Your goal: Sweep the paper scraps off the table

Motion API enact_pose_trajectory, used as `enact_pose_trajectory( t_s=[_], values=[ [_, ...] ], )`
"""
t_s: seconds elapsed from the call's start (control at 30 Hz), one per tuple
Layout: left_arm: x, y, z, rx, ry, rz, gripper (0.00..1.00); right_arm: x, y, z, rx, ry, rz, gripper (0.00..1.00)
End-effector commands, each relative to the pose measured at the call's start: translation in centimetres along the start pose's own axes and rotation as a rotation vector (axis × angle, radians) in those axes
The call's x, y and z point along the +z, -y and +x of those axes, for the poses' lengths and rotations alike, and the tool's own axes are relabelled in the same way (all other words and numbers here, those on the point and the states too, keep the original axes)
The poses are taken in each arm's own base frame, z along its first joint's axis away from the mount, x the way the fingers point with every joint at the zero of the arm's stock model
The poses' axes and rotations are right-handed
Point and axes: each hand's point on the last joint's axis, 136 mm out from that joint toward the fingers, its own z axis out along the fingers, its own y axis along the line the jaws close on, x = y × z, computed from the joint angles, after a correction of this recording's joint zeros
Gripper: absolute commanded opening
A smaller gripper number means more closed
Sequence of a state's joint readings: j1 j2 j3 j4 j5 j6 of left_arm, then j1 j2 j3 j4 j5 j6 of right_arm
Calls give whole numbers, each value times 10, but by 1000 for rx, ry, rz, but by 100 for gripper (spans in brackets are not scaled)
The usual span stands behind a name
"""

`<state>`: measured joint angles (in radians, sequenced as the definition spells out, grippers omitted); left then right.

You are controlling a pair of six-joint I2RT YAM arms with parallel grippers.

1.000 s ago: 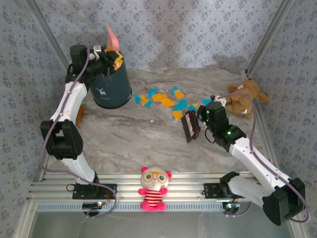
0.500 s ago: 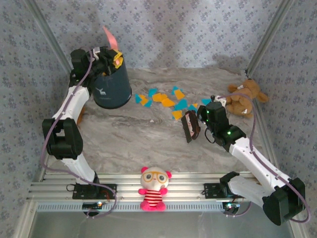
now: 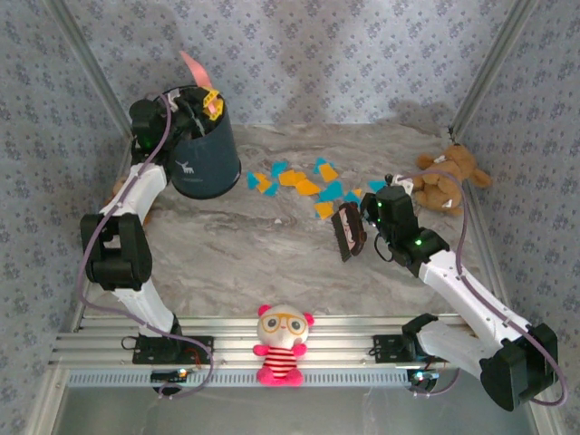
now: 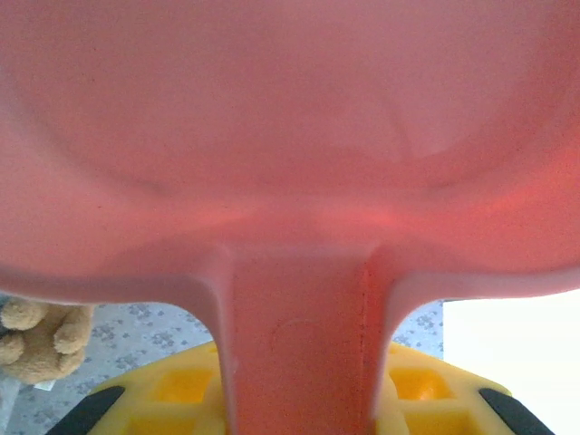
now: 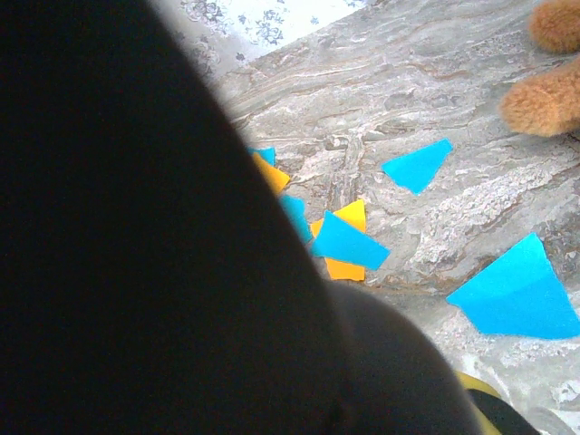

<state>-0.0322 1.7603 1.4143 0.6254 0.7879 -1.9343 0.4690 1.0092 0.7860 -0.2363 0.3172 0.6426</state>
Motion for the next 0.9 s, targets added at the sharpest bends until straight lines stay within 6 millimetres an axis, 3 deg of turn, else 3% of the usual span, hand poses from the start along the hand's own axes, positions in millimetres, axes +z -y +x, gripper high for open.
enact_pose_trajectory(
  t_s=[0.0, 0.37, 0.87],
  values=[
    [-3, 22, 5, 59, -11, 58, 0, -5, -10, -16, 17, 41, -34, 0],
    [-19, 19, 34, 298, -33, -130, 0, -6, -15, -16, 22, 37, -59, 0],
    [-63, -15, 80, 768, -121, -546, 0, 3, -39, -14, 99, 3, -202, 0]
  ],
)
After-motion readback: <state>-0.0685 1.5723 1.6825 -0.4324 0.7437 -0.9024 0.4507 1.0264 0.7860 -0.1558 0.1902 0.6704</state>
